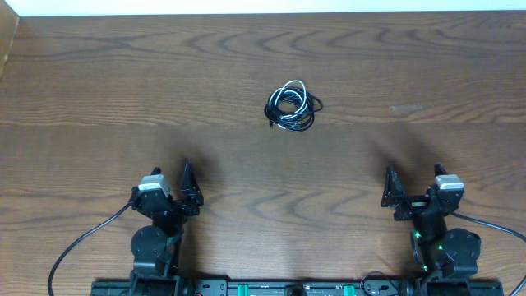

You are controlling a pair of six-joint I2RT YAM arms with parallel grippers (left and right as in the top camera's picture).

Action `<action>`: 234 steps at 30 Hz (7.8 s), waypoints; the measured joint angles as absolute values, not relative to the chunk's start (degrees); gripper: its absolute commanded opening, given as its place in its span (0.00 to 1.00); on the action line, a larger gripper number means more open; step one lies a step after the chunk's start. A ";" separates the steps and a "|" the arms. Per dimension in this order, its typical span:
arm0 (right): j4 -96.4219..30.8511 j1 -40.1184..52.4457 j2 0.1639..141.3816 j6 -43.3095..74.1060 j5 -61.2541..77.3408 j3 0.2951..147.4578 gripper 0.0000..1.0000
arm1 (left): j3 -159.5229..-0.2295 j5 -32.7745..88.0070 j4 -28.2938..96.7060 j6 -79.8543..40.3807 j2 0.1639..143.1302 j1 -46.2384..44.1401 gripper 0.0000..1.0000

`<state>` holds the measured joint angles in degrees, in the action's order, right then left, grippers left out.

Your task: Untangle cables

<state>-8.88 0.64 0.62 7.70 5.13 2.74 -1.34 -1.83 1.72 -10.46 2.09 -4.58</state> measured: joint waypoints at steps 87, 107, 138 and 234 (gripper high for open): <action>-8.91 0.64 0.62 8.60 5.10 2.74 0.99 | -1.34 -1.83 1.74 -10.46 2.09 -4.58 0.72; -8.91 0.64 0.62 8.58 5.10 2.74 0.99 | -1.34 -1.80 1.74 -10.46 2.09 -4.58 0.72; -8.91 0.64 0.62 8.58 5.10 2.74 0.99 | -1.34 -1.80 1.74 -10.46 2.09 -4.58 0.72; -30.65 11.79 66.43 3.27 7.55 66.08 0.99 | -73.38 4.95 43.68 -9.21 57.06 -4.56 0.72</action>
<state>-30.65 11.79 66.43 3.27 7.55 66.08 -73.38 4.95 43.68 -9.21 57.06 -4.56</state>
